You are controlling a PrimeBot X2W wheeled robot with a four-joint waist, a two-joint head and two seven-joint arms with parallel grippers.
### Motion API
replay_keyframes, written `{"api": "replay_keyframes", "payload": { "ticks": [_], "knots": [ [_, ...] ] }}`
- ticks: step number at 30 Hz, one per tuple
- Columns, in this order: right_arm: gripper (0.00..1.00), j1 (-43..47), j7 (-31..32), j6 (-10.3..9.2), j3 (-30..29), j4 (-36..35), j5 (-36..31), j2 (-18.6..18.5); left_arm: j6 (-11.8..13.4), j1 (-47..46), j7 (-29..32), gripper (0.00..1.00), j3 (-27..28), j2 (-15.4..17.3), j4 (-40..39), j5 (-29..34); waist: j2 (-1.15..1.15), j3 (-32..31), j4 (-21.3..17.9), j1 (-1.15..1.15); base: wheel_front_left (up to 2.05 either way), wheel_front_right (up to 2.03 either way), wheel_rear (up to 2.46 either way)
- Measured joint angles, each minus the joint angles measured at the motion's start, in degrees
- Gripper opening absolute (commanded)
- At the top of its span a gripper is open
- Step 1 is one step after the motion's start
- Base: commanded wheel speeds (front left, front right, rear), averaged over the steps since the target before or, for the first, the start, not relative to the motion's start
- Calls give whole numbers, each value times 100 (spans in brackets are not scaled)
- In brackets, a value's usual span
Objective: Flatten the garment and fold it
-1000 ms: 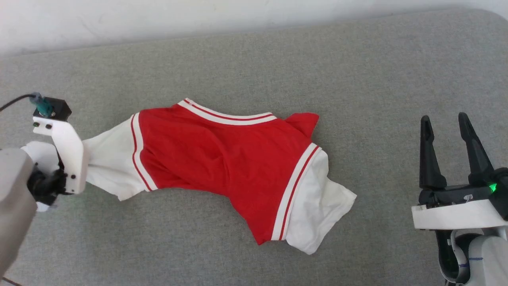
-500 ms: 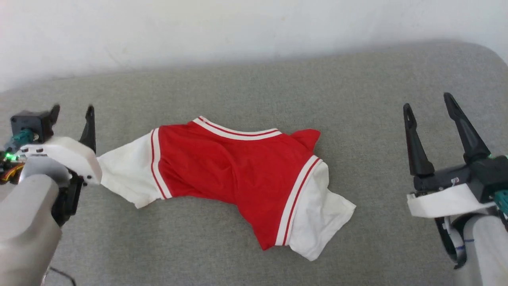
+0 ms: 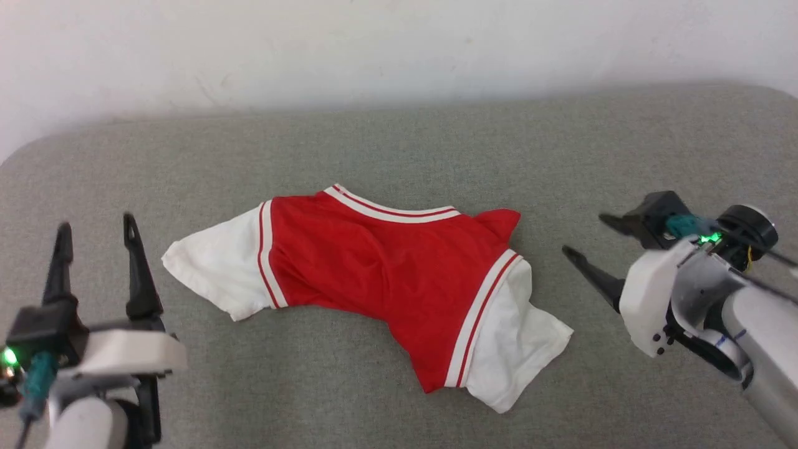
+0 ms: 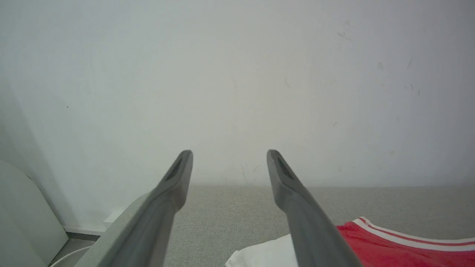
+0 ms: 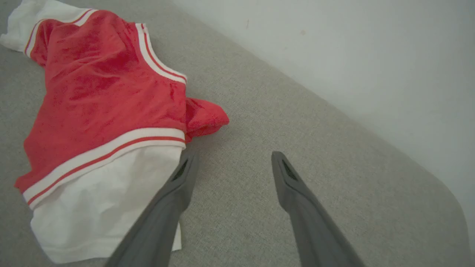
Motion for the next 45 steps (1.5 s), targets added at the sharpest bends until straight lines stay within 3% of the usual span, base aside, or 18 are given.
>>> {"api": "replay_keyframes", "payload": {
  "ticks": [6, 11, 17, 21, 26, 27, 28, 29, 36, 42, 45],
  "knots": [
    [100, -772, 1859, 1, 1088, 35, 1731, -413, -314, 513, 0, 100, 408, -724, -124, 543, 0, 114, 66, 0, 0, 0, 0],
    [100, -1210, 2767, 1, 1678, 278, 2437, -435, -632, 525, 0, 100, 625, -1110, -11, 877, 0, 212, 174, 0, 0, 0, 0],
    [100, -1350, 2867, 0, 2180, 866, 2633, -224, -906, 504, 0, 100, 871, -1413, 121, 1184, 0, 360, 325, 0, 0, 0, 0],
    [100, -1345, 2651, -1, 2412, 1305, 2729, 29, -1047, 447, 0, 100, 981, -1589, 156, 1336, 0, 487, 419, 0, 0, 0, 0],
    [100, -1428, 2357, 1, 2677, 1541, 2795, 57, -1185, 383, 0, 100, 1128, -1735, 229, 1516, 0, 606, 504, -1, 0, 0, 0],
    [87, -1456, 2284, 1, 2759, 1549, 2794, 52, -1196, 385, 0, 100, 1160, -1748, 252, 1545, 0, 615, 506, -1, 0, 0, 0],
    [4, -1485, 2212, 1, 2822, 1547, 2796, 42, -1199, 388, 0, 100, 1195, -1760, 265, 1567, 0, 618, 496, -1, 0, 0, 0],
    [0, -1510, 2091, 0, 2885, 1543, 2808, 31, -1226, 388, 0, 100, 1241, -1763, 282, 1593, 0, 617, 480, -1, 0, 0, 0],
    [0, -1547, 1150, -1, 3160, 1341, 2947, -83, -1397, 299, 0, 100, 1434, -1594, 571, 1789, 0, 419, 320, 1, 0, 0, 0],
    [0, -1530, 356, -1, 2998, 797, 2977, -592, -1800, -475, 3, 100, 1448, -965, 1192, 1904, 0, 242, 149, 1, 0, 0, 0],
    [0, -1435, 97, 0, 2798, 512, 3017, -832, -2164, -925, 439, 100, 1394, -564, 1603, 1897, 0, 198, 59, 1, 0, 0, 0]
  ]
}}
